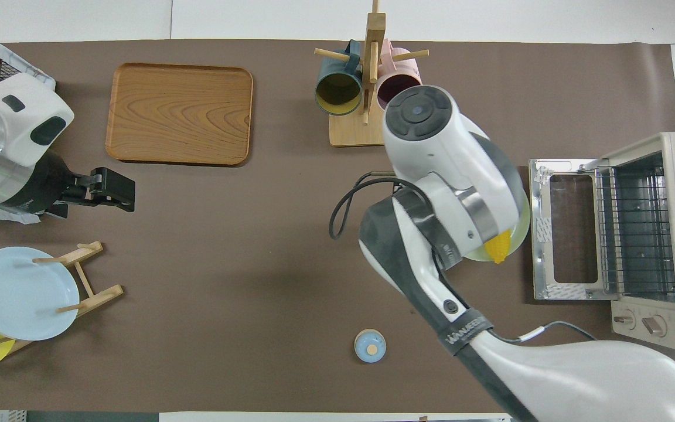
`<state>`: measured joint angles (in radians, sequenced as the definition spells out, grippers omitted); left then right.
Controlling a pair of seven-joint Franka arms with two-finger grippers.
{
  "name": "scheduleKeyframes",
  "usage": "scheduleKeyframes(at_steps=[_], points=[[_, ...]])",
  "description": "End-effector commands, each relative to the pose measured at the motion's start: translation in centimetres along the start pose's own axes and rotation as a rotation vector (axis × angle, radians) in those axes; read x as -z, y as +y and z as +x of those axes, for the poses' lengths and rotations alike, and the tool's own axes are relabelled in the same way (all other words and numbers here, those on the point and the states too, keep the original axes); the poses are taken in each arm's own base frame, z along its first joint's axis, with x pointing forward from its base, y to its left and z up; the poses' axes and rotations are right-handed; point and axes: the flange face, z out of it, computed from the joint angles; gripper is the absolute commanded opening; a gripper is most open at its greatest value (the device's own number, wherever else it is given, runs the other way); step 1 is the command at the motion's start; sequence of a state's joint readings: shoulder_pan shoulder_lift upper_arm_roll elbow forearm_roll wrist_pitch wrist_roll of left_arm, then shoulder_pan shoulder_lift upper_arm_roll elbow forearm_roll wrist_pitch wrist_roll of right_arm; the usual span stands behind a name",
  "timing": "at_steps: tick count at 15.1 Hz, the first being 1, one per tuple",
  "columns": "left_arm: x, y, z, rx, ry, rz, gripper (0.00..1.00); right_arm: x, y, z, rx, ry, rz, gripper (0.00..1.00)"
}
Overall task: Put corn in oven
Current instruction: 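Carry the corn with the right gripper into the open toaster oven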
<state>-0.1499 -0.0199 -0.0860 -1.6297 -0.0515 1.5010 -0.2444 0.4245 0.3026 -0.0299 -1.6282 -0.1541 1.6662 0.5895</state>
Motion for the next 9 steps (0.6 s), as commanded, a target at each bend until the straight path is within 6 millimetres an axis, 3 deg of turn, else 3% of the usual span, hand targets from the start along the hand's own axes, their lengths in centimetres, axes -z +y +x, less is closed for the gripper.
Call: scheduleKeyframes(at_steps=[1,5,7,9], points=[[0.5,-0.3,-0.1,-0.001,0.007,-0.012,1.00,-1.1,6.5,-0.9,0.026,-0.026,-0.041,0.00],[0.6,-0.3,-0.2,0.004,0.007,-0.012,1.00,-4.9,14.7,1.4,0.073,-0.059,-0.064,0.00],[0.5,-0.3,-0.2,0.002,0.005,-0.012,1.00,-6.3,17.9,1.9,0.085,-0.074,-0.050,0.00],[0.5,-0.4,-0.2,0.004,0.005,-0.012,1.00,-8.1,19.4,2.0,0.114,-0.060,-0.036,0.00]])
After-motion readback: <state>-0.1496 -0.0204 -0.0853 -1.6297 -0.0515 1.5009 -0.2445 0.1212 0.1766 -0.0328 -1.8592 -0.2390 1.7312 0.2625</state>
